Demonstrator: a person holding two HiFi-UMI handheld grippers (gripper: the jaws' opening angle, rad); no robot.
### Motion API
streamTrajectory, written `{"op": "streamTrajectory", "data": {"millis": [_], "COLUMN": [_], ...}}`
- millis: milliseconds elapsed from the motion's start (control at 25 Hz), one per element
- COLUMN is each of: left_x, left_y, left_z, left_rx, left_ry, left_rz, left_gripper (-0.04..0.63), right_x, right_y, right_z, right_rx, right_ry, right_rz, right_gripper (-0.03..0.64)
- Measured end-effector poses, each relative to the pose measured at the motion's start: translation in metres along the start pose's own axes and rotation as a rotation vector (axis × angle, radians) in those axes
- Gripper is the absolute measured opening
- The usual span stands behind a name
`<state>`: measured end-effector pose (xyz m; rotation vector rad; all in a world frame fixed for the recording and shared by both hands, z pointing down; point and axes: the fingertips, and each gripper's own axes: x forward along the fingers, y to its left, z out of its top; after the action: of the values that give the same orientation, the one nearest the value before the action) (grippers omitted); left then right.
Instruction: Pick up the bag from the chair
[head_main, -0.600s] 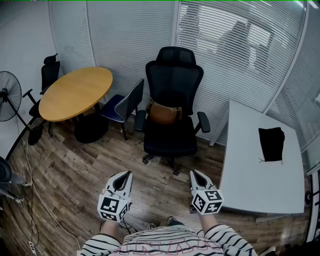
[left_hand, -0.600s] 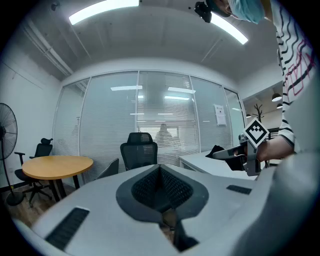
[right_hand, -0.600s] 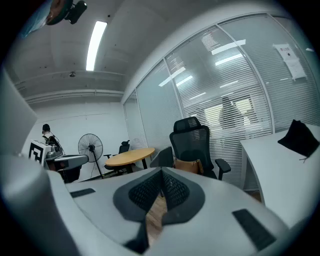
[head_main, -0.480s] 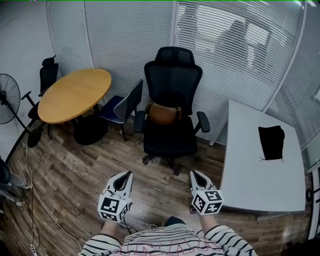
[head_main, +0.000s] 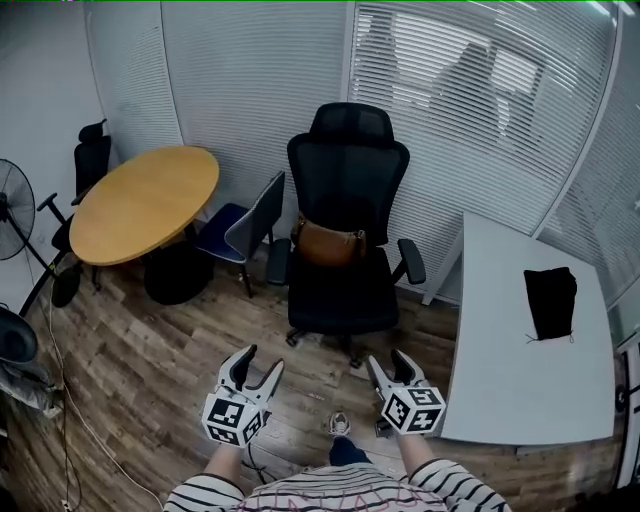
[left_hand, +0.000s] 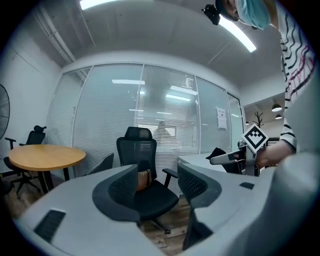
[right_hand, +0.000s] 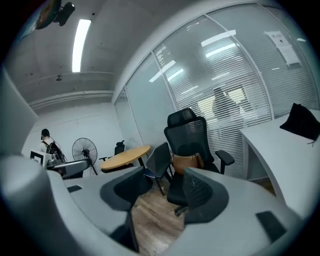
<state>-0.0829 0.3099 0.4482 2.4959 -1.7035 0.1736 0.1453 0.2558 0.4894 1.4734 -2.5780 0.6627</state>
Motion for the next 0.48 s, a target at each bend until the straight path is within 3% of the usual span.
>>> {"op": "streamTrajectory", "data": {"millis": [480], "left_x": [0.128], "left_y": [0.058], "left_z": [0.032], "left_rx": [0.017], "left_ry": [0.017], "left_rz": [0.067], "left_gripper": [0.225], "right_x": [0.131], "right_y": [-0.064], "right_z": [0.059], "right_rx": [-0.016], "right_ry": [0.053], "right_rz": [0.065], "right_gripper": [0.241]}}
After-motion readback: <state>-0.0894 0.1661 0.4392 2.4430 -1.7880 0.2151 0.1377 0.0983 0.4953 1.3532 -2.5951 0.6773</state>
